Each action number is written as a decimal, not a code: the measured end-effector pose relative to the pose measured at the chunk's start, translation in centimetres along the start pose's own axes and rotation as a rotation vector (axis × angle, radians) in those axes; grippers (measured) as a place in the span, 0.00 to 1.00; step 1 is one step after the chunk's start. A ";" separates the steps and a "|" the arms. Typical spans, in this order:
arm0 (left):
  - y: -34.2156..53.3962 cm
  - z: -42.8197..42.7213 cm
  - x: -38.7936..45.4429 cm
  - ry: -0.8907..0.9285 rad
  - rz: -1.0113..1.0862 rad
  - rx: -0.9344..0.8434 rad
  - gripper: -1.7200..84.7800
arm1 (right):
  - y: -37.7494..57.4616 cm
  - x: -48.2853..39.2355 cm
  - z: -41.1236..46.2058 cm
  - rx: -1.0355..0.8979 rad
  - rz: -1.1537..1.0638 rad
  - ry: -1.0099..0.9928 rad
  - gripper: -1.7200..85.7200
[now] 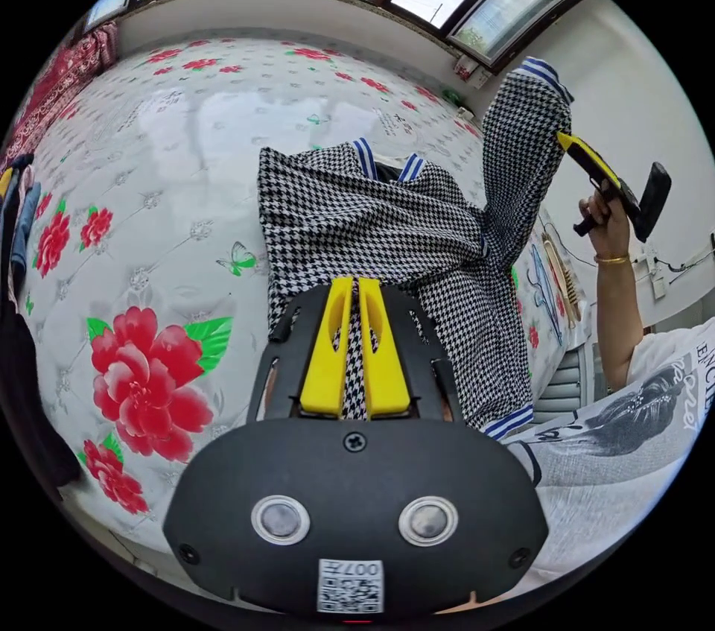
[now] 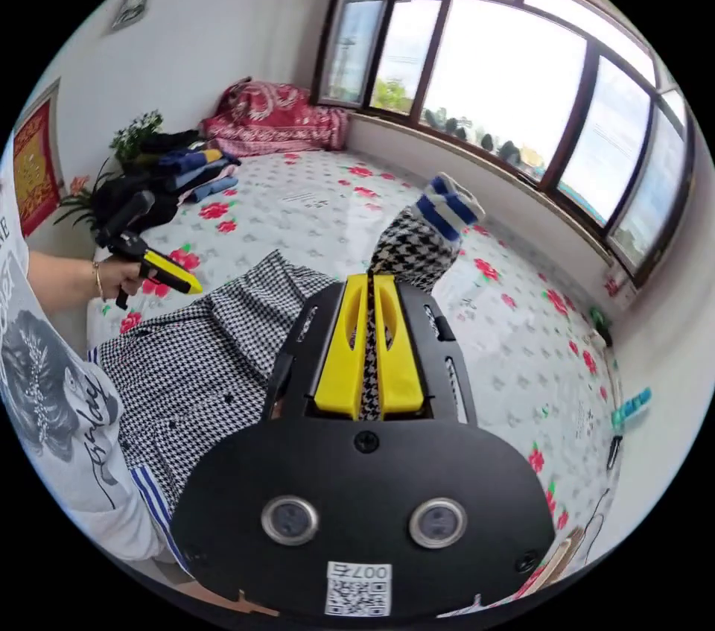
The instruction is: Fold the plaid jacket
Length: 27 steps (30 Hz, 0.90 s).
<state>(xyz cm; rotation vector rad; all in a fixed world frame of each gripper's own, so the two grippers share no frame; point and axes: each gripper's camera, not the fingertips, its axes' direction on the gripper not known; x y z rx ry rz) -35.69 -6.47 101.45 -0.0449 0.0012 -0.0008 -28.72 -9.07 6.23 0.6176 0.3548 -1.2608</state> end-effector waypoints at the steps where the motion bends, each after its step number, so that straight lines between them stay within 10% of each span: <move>1: 1.0 -0.8 -1.2 0.010 -0.026 0.016 0.01 | -1.3 -3.9 3.1 -0.022 -0.068 -0.061 0.02; 8: 6.2 -2.7 -7.0 0.136 -0.111 0.072 0.01 | 1.4 -18.1 24.5 -0.532 -0.162 -0.417 0.02; 14: 7.1 -1.8 -11.2 0.380 -0.157 0.047 0.01 | 0.5 -15.2 20.4 -0.384 -0.177 -0.486 0.03; 22: 1.7 0.2 -8.7 0.197 0.071 0.018 0.01 | -6.3 -5.5 22.5 -0.331 -0.271 -0.544 0.06; 27: 0.1 0.5 -9.4 0.171 0.090 0.052 0.01 | -9.1 -6.7 23.8 -0.454 -0.476 -1.104 0.08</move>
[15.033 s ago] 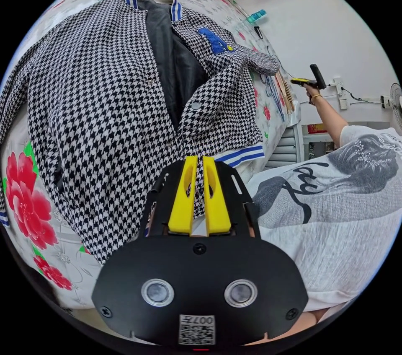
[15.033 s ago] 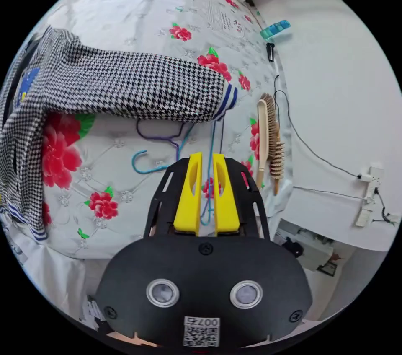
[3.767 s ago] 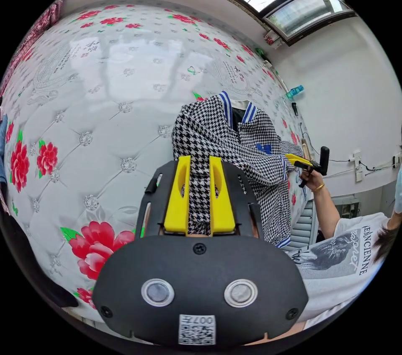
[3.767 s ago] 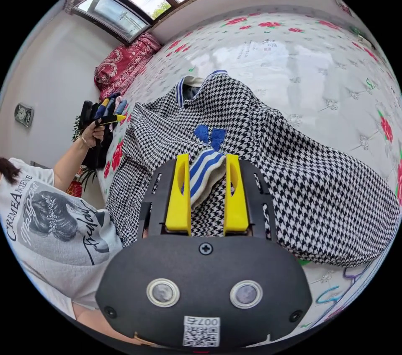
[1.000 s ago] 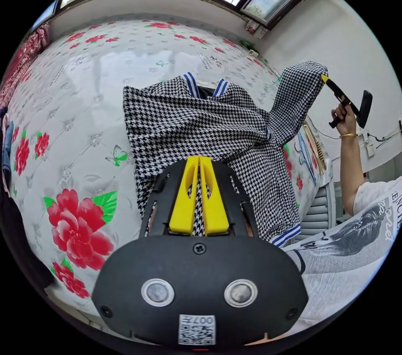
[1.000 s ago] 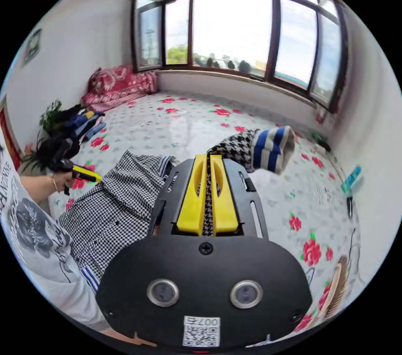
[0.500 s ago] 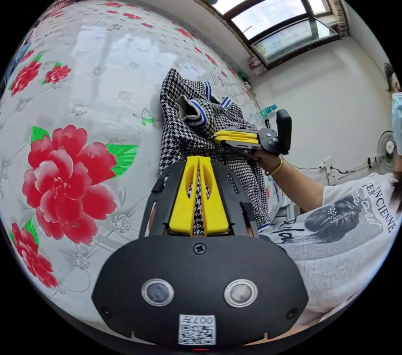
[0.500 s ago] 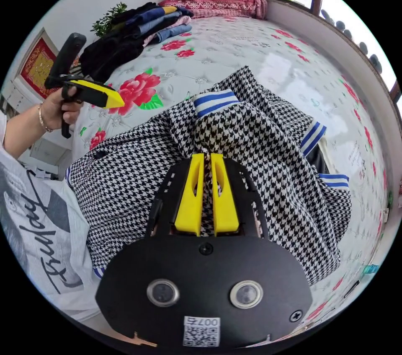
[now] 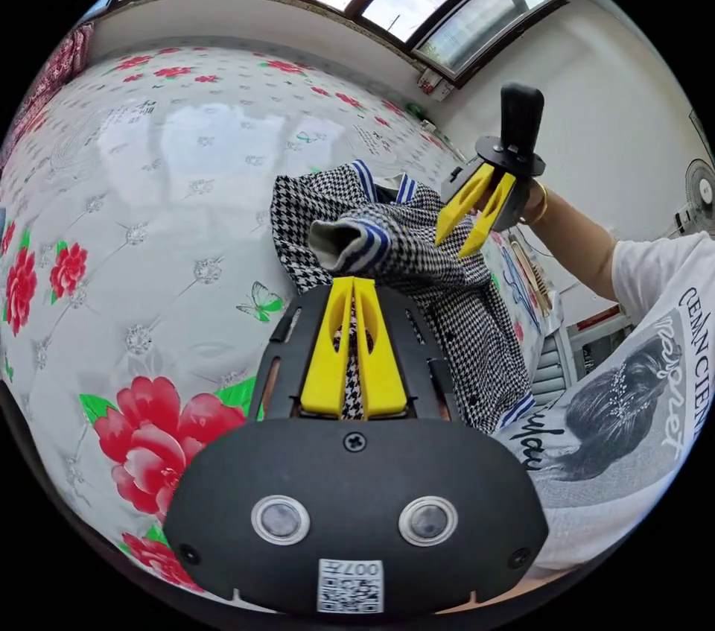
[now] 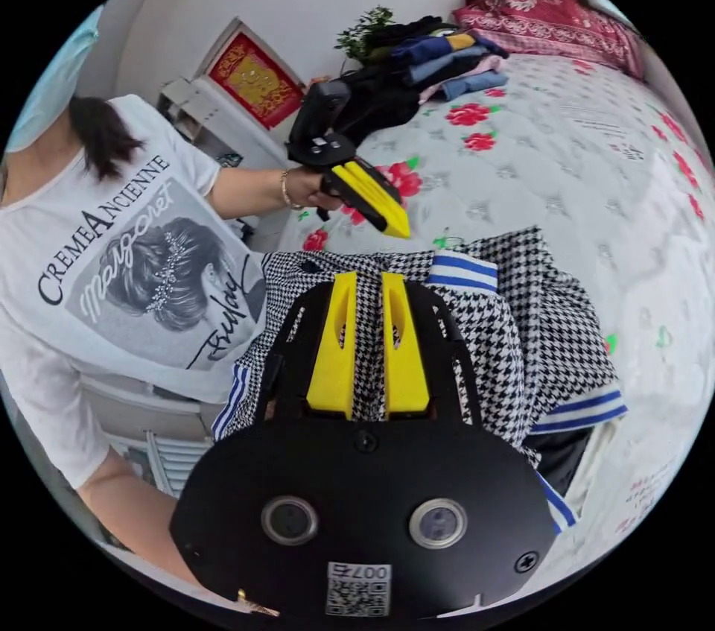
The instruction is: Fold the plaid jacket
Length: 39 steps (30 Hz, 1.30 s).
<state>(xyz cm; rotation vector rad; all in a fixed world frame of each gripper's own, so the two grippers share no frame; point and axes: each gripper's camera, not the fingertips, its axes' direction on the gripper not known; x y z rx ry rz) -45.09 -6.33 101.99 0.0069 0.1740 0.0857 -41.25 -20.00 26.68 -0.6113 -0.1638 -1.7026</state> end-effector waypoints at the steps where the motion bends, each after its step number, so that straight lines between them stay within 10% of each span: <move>1: 0.2 -0.4 -0.2 -0.024 0.007 0.015 0.01 | -0.1 -0.4 1.1 -0.020 -0.042 -0.046 0.08; 9: -3.6 1.1 1.5 -0.069 0.141 0.040 0.01 | 1.1 7.8 -1.9 0.038 0.042 0.522 0.11; 19: -9.3 10.4 -3.3 -0.160 0.185 -0.170 0.01 | -1.2 17.4 6.8 -0.233 -0.080 0.354 0.04; 27: -9.2 13.1 -3.6 -0.327 0.216 -0.241 0.01 | -0.3 19.5 7.0 -0.135 0.131 0.618 0.02; 39: -0.8 0.5 -1.4 -0.022 0.026 0.129 0.01 | 26.1 -16.1 -5.9 0.930 0.441 0.938 0.09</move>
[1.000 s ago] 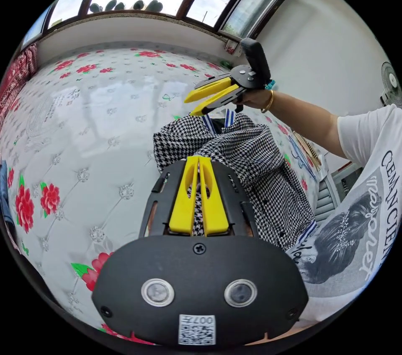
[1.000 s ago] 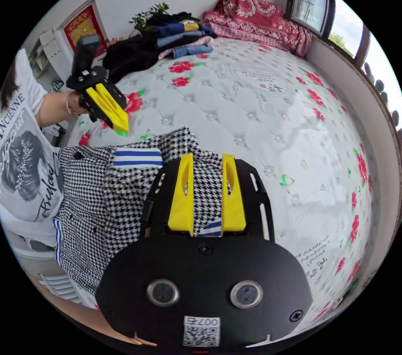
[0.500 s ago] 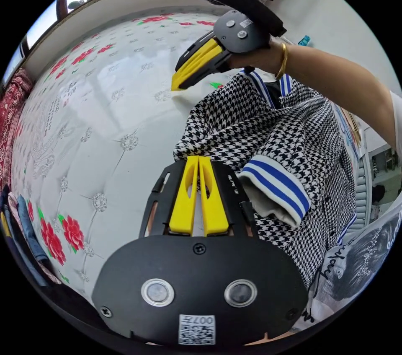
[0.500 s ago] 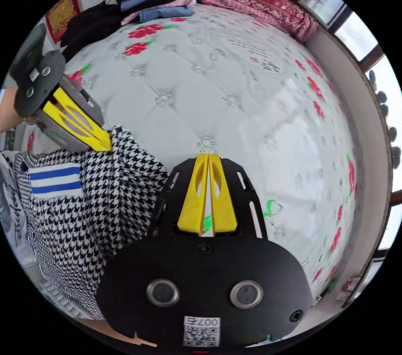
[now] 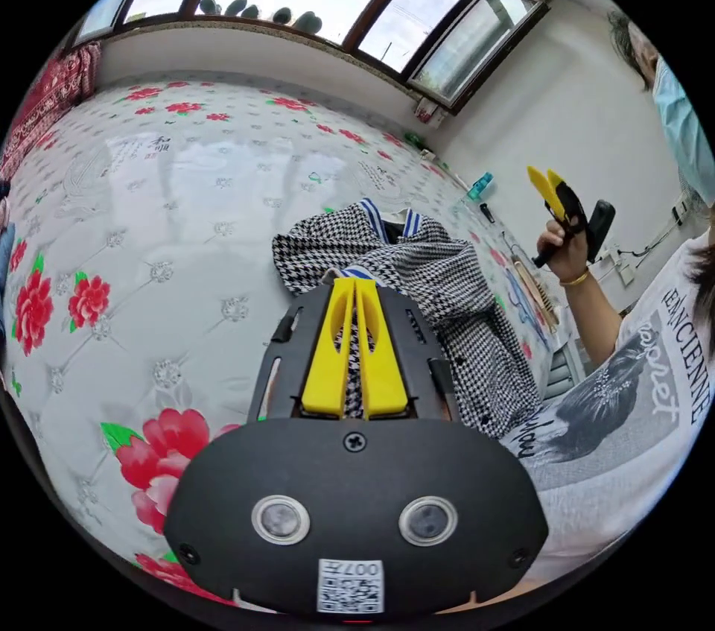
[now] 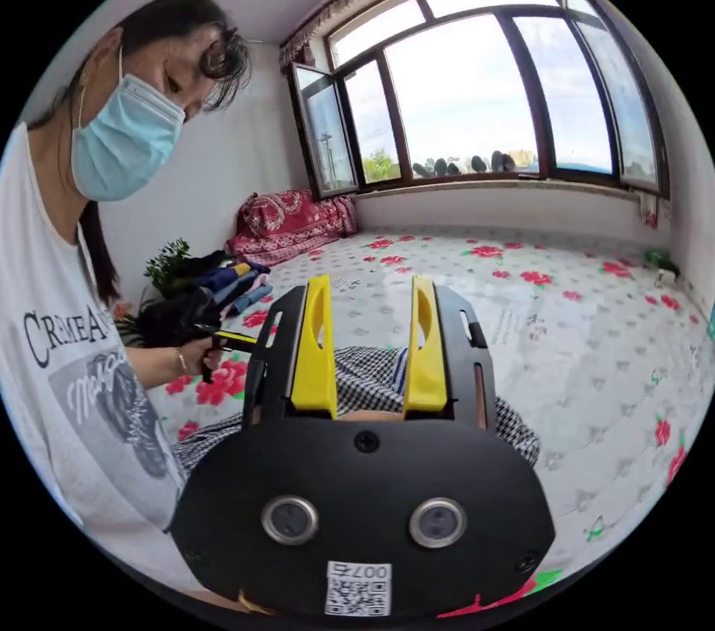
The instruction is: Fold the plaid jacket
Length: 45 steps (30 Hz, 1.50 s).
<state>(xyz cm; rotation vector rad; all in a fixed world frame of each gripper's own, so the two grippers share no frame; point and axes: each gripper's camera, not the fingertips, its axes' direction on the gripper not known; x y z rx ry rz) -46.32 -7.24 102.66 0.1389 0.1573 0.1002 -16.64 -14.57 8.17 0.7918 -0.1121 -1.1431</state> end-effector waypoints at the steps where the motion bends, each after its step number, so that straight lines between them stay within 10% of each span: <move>1: 0.9 -0.9 0.8 0.060 -0.025 0.036 0.01 | 1.2 -0.1 -2.4 -0.027 0.080 -0.090 0.07; 13: 9.6 -3.9 4.8 0.012 -0.232 -0.303 0.07 | 21.2 -1.9 -15.6 -0.692 0.490 0.194 0.11; 26: 17.6 -4.6 2.4 0.006 -0.417 -0.448 0.18 | 37.5 0.9 -19.2 -0.702 0.908 0.038 0.15; 45: 13.2 -4.6 -1.7 0.203 -0.373 -0.594 0.11 | 39.3 7.9 -17.2 -0.784 0.951 -0.263 0.12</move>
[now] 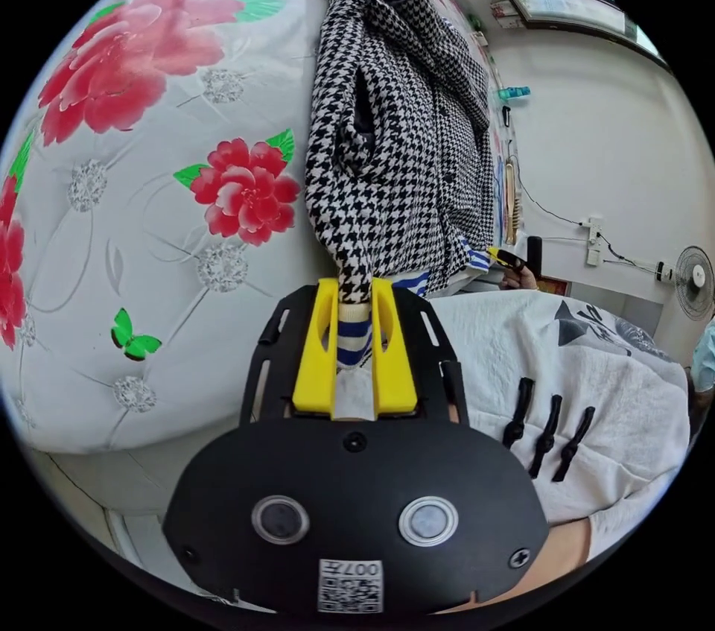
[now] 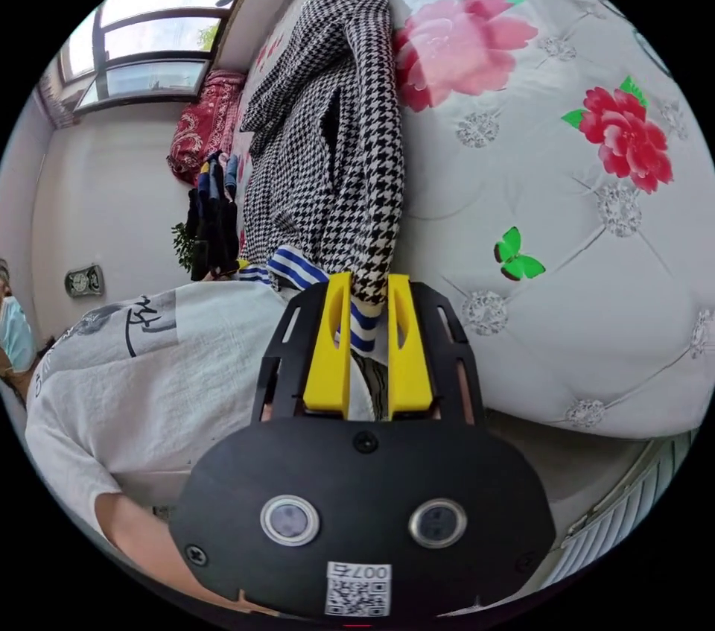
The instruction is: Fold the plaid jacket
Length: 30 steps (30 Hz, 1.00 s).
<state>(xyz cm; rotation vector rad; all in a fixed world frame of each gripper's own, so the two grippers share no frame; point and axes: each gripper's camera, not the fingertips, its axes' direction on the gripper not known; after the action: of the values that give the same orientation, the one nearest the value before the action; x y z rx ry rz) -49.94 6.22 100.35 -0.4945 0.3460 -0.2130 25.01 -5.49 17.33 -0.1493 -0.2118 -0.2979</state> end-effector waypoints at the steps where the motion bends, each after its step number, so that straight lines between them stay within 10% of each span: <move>1: -0.1 -0.4 0.3 -0.016 0.025 -0.004 0.11 | 0.2 -0.2 -0.6 0.015 -0.021 0.035 0.13; 19: -0.9 -10.7 4.6 0.090 0.110 -0.057 0.02 | 0.1 0.8 -3.9 0.002 -0.033 -0.412 0.02; 30: -18.3 -26.1 6.8 0.350 0.139 0.052 0.02 | -16.1 -7.7 -13.1 0.216 -0.046 -0.530 0.02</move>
<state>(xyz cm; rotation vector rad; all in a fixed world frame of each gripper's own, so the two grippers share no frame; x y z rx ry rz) -55.54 -22.56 86.12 -0.3796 0.7128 -0.1732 15.30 -20.85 4.75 -0.0058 -0.7710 -0.2745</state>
